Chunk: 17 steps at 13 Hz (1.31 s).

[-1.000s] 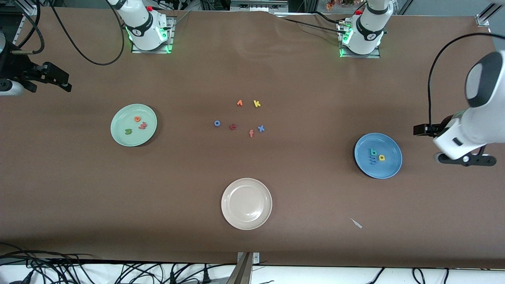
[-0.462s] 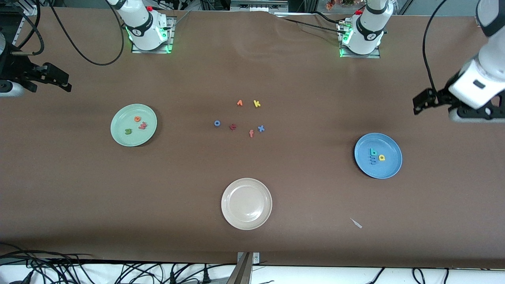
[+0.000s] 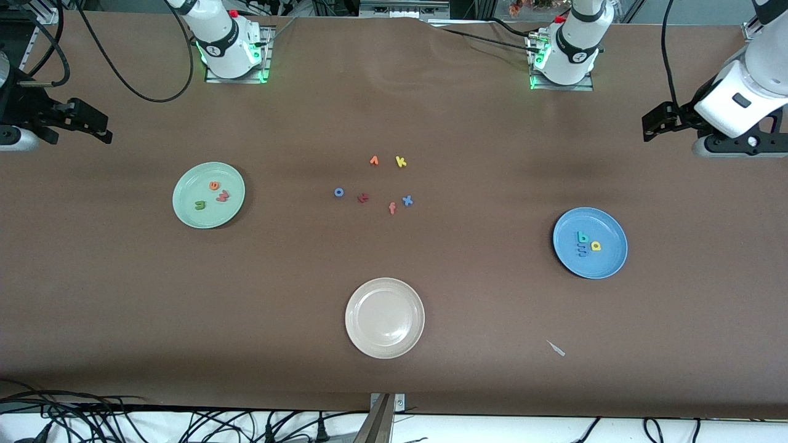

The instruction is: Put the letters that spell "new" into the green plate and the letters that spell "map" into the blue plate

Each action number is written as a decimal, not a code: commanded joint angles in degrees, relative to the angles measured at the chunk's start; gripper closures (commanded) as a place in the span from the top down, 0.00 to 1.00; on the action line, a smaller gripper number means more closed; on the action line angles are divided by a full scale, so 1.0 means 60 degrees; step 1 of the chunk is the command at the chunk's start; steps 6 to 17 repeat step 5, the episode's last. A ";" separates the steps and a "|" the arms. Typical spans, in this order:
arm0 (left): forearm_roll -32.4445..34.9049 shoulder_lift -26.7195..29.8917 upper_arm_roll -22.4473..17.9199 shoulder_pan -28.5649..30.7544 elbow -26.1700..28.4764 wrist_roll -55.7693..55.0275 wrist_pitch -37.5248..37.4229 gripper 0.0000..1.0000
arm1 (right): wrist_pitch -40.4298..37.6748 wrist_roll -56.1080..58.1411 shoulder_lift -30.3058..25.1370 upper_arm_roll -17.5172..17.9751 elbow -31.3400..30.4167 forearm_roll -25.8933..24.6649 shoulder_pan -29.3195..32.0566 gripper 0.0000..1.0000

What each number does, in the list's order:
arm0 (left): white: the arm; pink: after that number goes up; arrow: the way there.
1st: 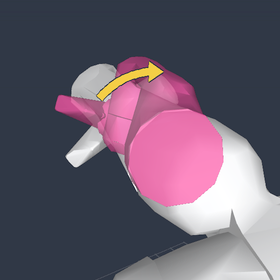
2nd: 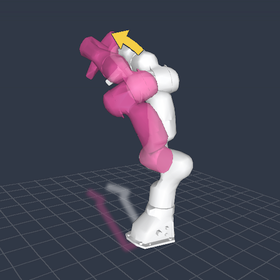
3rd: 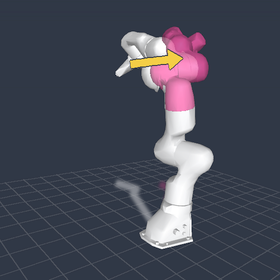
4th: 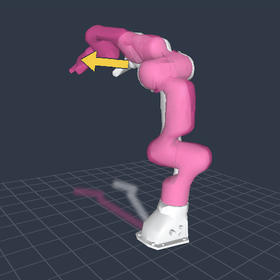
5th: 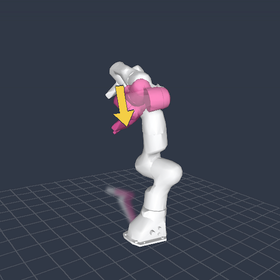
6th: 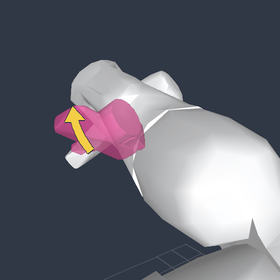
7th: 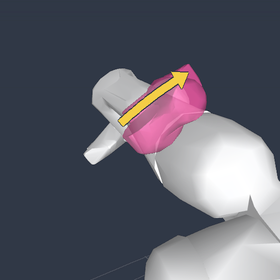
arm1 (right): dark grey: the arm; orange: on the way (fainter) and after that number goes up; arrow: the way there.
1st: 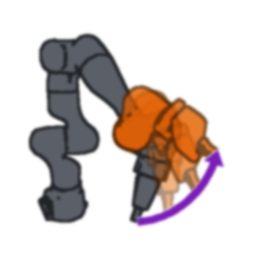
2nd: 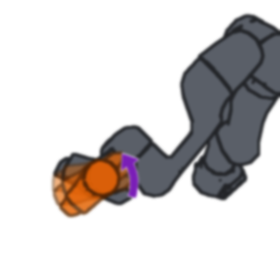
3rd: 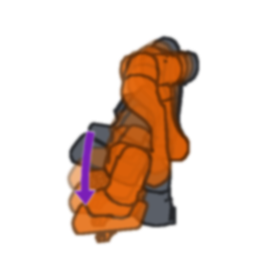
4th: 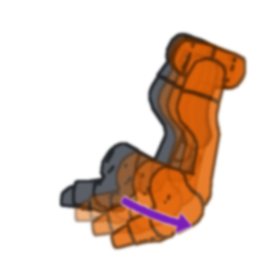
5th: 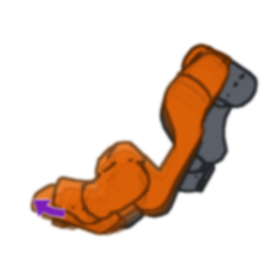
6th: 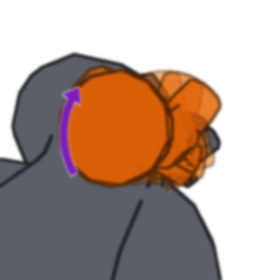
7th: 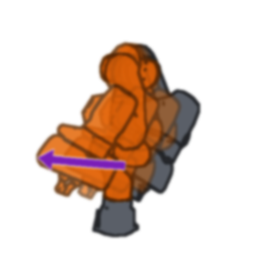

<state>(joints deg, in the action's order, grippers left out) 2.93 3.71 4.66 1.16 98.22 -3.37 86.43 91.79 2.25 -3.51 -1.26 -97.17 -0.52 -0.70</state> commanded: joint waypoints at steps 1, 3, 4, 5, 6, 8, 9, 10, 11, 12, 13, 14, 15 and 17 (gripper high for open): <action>-0.0196 0.0246 -0.0466 -0.0120 0.0037 0.1212 -0.0109 1.00 | -0.0079 0.0093 0.0029 0.0092 0.0125 -0.0016 0.0102 1.00; -0.0268 0.0246 -0.0819 -0.0120 0.0021 0.2185 -0.0109 1.00 | -0.0079 0.0093 0.0029 0.0092 0.0125 -0.0031 0.0102 1.00; -0.0313 0.0246 -0.0820 -0.0120 0.0021 0.1998 -0.0109 1.00 | -0.0079 0.0093 0.0029 0.0092 0.0125 -0.0031 0.0102 1.00; -0.0327 0.0246 -0.0805 -0.0106 0.0007 0.1852 -0.0094 1.00 | -0.0079 0.0079 0.0029 0.0092 0.0125 -0.0031 0.0102 1.00; -0.0327 0.0246 -0.0805 -0.0106 0.0007 0.1852 -0.0094 1.00 | -0.0079 0.0079 0.0029 0.0092 0.0125 -0.0031 0.0102 1.00; -0.0327 0.0246 -0.0805 -0.0106 0.0007 0.1852 -0.0094 1.00 | -0.0079 0.0079 0.0029 0.0092 0.0125 -0.0031 0.0102 1.00; -0.0327 0.0246 -0.0805 -0.0106 0.0007 0.1852 -0.0094 1.00 | -0.0079 0.0079 0.0029 0.0092 0.0125 -0.0031 0.0102 1.00; -0.0327 0.0246 -0.0805 -0.0106 0.0007 0.1852 -0.0094 1.00 | -0.0079 0.0079 0.0029 0.0092 0.0125 -0.0031 0.0102 1.00; -0.0327 0.0246 -0.0805 -0.0106 0.0007 0.1852 -0.0094 1.00 | -0.0079 0.0079 0.0029 0.0092 0.0125 -0.0031 0.0102 1.00; -0.0327 0.0246 -0.0805 -0.0106 0.0007 0.1852 -0.0094 1.00 | -0.0079 0.0079 0.0029 0.0092 0.0125 -0.0031 0.0102 1.00; -0.0327 0.0246 -0.0805 -0.0106 0.0007 0.1852 -0.0094 1.00 | -0.0079 0.0079 0.0029 0.0092 0.0125 -0.0031 0.0102 1.00; -0.0327 0.0246 -0.0805 -0.0106 0.0007 0.1852 -0.0094 1.00 | -0.0079 0.0079 0.0029 0.0092 0.0125 -0.0031 0.0102 1.00; -0.0327 0.0246 -0.0805 -0.0106 0.0007 0.1852 -0.0094 1.00 | -0.0079 0.0079 0.0029 0.0092 0.0125 -0.0031 0.0102 1.00; -0.0327 0.0246 -0.0805 -0.0106 0.0007 0.1852 -0.0094 1.00 | -0.0079 0.0079 0.0029 0.0092 0.0125 -0.0031 0.0102 1.00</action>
